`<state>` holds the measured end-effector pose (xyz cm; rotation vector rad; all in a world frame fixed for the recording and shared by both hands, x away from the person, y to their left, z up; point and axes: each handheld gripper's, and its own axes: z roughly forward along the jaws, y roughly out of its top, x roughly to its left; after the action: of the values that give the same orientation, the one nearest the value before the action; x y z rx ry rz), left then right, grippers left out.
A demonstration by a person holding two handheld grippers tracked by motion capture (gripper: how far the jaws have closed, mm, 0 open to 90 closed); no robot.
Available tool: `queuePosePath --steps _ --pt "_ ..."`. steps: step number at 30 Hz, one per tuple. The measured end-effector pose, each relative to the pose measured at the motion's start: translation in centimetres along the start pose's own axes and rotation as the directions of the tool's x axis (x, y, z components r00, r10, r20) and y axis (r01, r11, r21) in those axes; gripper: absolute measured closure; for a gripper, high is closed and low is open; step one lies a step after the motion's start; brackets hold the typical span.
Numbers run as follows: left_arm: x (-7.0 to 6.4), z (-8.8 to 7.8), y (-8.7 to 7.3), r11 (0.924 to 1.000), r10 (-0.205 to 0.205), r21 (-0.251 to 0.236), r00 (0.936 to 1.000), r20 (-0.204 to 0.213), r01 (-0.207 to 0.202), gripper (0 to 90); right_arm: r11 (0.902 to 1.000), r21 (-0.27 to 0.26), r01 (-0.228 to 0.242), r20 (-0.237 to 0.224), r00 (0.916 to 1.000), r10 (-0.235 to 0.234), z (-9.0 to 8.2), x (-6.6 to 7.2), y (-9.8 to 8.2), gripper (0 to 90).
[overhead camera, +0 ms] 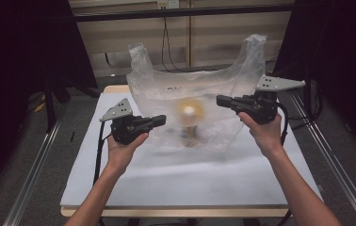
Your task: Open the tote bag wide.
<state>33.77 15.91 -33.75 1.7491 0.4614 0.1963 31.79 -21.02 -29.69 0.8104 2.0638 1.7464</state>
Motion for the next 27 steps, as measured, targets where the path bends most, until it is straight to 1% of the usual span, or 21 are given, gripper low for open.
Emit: queuePosePath --steps 3,6,7,8,11,13,15,18,20,23,24,25,27 --pt "0.2 0.2 0.6 1.0 0.0 -0.007 1.0 0.002 0.0 90.0 1.0 -0.008 -0.002 0.0 1.0 0.002 0.4 -0.3 0.5 90.0" --pt "0.5 0.5 1.1 0.9998 -0.013 -0.016 0.9999 0.0 0.013 90.0 1.0 -0.002 0.0 0.002 1.0 0.0 0.8 -0.5 0.9 90.0" --pt "0.7 0.6 1.5 0.9998 -0.004 -0.02 1.0 0.003 0.004 90.0 1.0 -0.005 -0.001 0.009 1.0 0.001 0.9 -0.7 1.2 90.0" --pt "0.8 0.7 1.7 0.9997 -0.004 -0.026 1.0 0.006 0.004 90.0 0.9999 -0.011 0.0 0.002 1.0 0.0 1.0 -0.7 1.4 90.0" --pt "0.8 0.8 2.0 0.9995 -0.007 -0.031 1.0 0.002 0.007 90.0 0.9999 -0.014 0.002 0.007 1.0 -0.002 1.1 -0.8 1.7 90.0" --pt "1.0 1.0 2.5 0.9993 -0.001 -0.037 1.0 0.006 0.002 90.0 0.9999 -0.016 0.002 0.008 1.0 -0.002 1.1 -0.8 1.8 90.0" --pt "1.0 1.2 3.0 0.9992 0.002 -0.04 1.0 0.001 -0.002 90.0 0.9999 -0.017 0.003 0.013 0.9999 -0.002 1.2 -0.9 2.0 90.0" --pt "1.1 1.5 3.9 0.9984 0.011 -0.056 0.9999 0.006 -0.011 90.0 0.9998 -0.021 0.006 0.023 0.9997 -0.006 1.5 -1.0 2.6 90.0" --pt "1.0 1.7 4.5 0.9979 0.013 -0.063 0.9999 0.009 -0.012 90.0 0.9999 -0.012 0.011 0.031 0.9995 -0.011 1.7 -1.1 2.8 90.0" --pt "1.0 2.2 5.4 0.9981 0.032 -0.053 0.9995 -0.003 -0.032 90.0 0.9999 -0.007 0.013 0.037 0.9992 -0.013 2.2 -1.2 3.2 90.0" --pt "1.0 2.4 5.6 0.9984 0.039 -0.04 0.9992 -0.01 -0.039 90.0 0.9999 -0.008 0.013 0.041 0.9991 -0.013 2.3 -1.2 3.3 90.0" --pt "1.2 2.6 5.8 0.9985 0.039 -0.038 0.9992 -0.006 -0.039 90.0 0.9999 -0.011 0.012 0.043 0.999 -0.012 2.4 -1.3 3.4 90.0" --pt "1.6 3.0 6.0 0.9987 0.031 -0.041 0.9995 -0.012 -0.031 90.0 0.9999 -0.001 0.013 0.057 0.9983 -0.013 2.6 -1.5 3.6 90.0"
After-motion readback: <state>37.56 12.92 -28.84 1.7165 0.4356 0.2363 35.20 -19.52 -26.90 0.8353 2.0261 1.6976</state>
